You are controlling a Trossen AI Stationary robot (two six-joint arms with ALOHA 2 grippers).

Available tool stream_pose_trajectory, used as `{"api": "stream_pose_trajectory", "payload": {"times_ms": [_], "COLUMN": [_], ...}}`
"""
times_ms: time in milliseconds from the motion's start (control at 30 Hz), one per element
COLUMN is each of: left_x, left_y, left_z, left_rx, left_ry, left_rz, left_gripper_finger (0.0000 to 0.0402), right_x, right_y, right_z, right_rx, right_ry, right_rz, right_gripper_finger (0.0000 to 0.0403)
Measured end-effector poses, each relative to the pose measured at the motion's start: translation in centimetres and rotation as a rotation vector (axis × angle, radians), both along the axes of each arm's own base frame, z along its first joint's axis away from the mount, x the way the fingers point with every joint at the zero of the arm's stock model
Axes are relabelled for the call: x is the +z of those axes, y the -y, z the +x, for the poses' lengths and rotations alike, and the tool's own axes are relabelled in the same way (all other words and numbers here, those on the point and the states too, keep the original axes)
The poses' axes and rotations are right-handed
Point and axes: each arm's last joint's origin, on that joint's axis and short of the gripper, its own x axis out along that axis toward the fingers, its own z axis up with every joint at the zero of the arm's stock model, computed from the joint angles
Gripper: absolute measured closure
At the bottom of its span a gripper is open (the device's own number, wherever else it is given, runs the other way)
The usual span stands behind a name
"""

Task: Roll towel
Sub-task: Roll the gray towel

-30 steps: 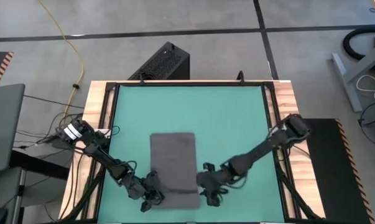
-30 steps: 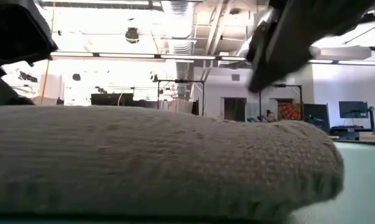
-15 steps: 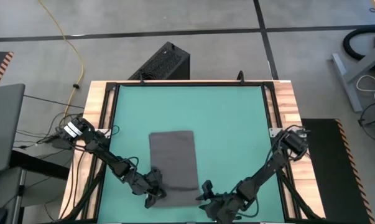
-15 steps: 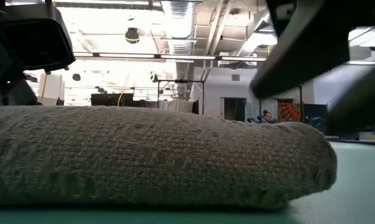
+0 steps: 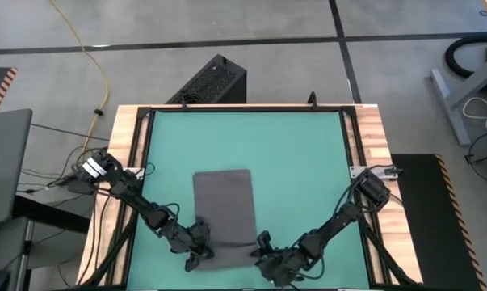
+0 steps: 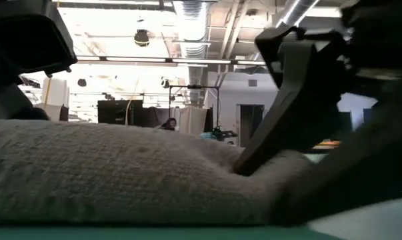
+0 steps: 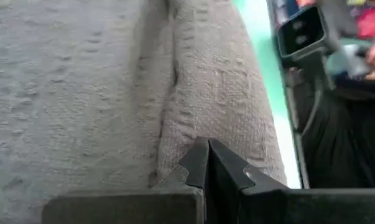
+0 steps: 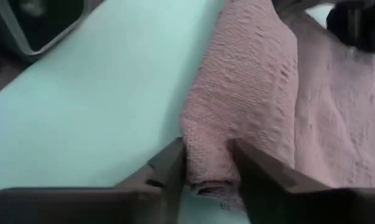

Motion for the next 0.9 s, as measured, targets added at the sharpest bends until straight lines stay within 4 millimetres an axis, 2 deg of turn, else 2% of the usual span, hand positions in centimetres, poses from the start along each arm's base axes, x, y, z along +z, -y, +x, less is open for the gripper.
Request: {"api": "stream_pose_trajectory", "payload": {"times_ms": [167, 200, 433, 500, 633, 767, 900], "left_x": [2.8, 3.4, 6.1, 5.8, 3.7, 2.8, 2.3], "left_y": [0.1, 0.1, 0.6, 1.0, 1.8, 3.3, 3.8], "left_z": [-0.9, -1.1, -1.5, -1.0, 0.4, 2.6, 4.2], "left_rx": [-0.039, -0.035, 0.025, 0.024, 0.014, -0.047, -0.081], "left_ry": [0.068, 0.086, 0.322, 0.373, 0.377, 0.362, 0.250], "left_rz": [-0.006, 0.000, 0.086, 0.083, 0.122, 0.142, 0.195], "left_gripper_finger": [0.0401, 0.0401, 0.0401, 0.0401, 0.0401, 0.0401, 0.0401], "right_x": [0.3, 0.4, 1.7, 2.7, 4.3, 4.7, 4.5], "right_y": [0.4, 0.5, 0.4, 0.4, 0.6, 0.7, 1.1], "right_z": [0.3, 0.4, 0.5, 0.5, 0.5, 0.5, 0.5], "right_rx": [-0.013, -0.013, -0.026, -0.021, -0.026, -0.072, -0.201], "right_ry": [-0.043, -0.050, -0.059, -0.058, -0.047, -0.048, -0.092], "right_rz": [0.115, 0.136, 0.312, 0.363, 0.454, 0.516, 0.629], "right_gripper_finger": [0.0367, 0.0379, 0.0364, 0.0372, 0.0379, 0.0373, 0.0369]}}
